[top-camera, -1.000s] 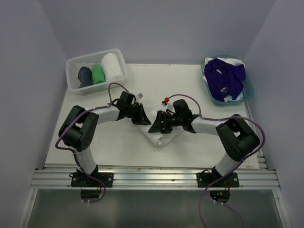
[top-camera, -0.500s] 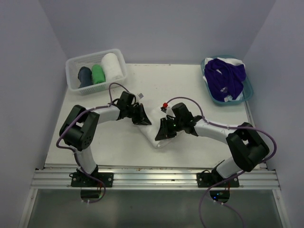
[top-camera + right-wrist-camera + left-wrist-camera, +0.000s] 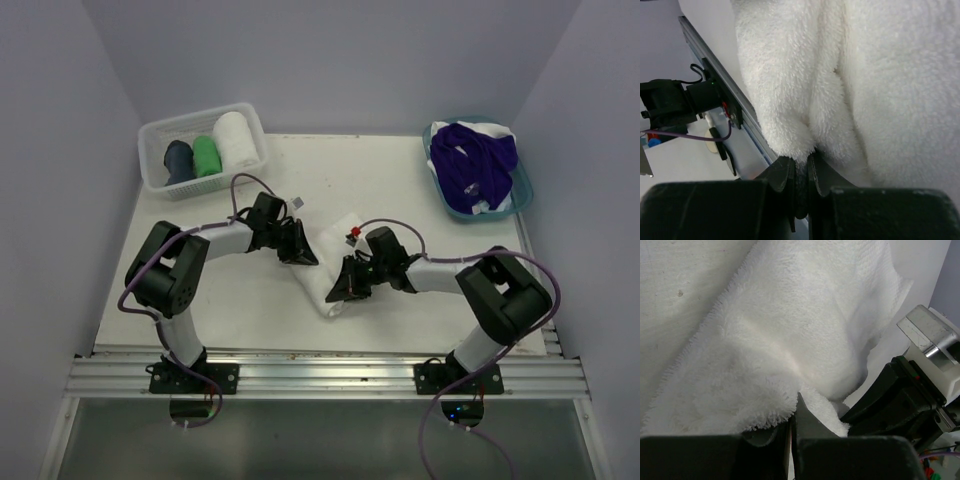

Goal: Roll the towels
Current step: Roll the towel

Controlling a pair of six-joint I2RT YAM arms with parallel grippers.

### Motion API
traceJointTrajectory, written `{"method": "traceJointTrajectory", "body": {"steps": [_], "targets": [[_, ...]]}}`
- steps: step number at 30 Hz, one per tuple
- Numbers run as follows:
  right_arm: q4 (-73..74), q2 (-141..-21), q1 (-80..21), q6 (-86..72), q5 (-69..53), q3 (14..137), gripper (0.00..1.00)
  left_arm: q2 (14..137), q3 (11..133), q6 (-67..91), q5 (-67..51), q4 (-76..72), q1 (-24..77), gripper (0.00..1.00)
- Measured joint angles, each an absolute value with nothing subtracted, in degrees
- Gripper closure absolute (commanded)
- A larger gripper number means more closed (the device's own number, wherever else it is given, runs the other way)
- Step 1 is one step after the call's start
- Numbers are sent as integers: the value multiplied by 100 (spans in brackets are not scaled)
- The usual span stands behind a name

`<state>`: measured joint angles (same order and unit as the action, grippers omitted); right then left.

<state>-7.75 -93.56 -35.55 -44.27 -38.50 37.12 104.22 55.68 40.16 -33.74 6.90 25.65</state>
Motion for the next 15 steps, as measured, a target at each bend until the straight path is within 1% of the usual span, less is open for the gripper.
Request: {"method": "traceJointTrajectory", "body": {"steps": [2,3,4,5,6,8,10,12,14,15], "targets": [[-864,-9343,-3555,-4482,-3841,3669,74,10422,5568,3977,-3387,692,2565,94],[-832,-9292,-3557,-4488,-3804,3669,52,10422,5568,3970,-3389,692,2565,94],[-731,-9198,-3562,-4475,-3715,3669,45,10422,5568,3962,-3389,692,2565,94],[-589,-9043,-3568,-4394,-3647,3680,35,10422,5568,3955,-3391,692,2565,94],[-368,-8823,-3588,-4303,-3511,3730,31,10422,5566,3946,-3395,692,2567,94],[331,-8226,-3662,-3955,-3050,3883,27,10422,5566,3911,-3393,707,2569,94],[1028,-7649,-3726,-3629,-2558,4093,28,10414,5566,3859,-3389,725,2569,94],[1669,-7192,-3771,-3315,-2014,4425,30,10405,5566,3817,-3382,742,2569,94],[2097,-6958,-3879,-3041,-1474,4768,35,10401,5566,3789,-3382,753,2569,94],[2237,-6893,-3972,-2917,-1214,4921,36,10401,5566,3785,-3382,753,2569,94]]}}
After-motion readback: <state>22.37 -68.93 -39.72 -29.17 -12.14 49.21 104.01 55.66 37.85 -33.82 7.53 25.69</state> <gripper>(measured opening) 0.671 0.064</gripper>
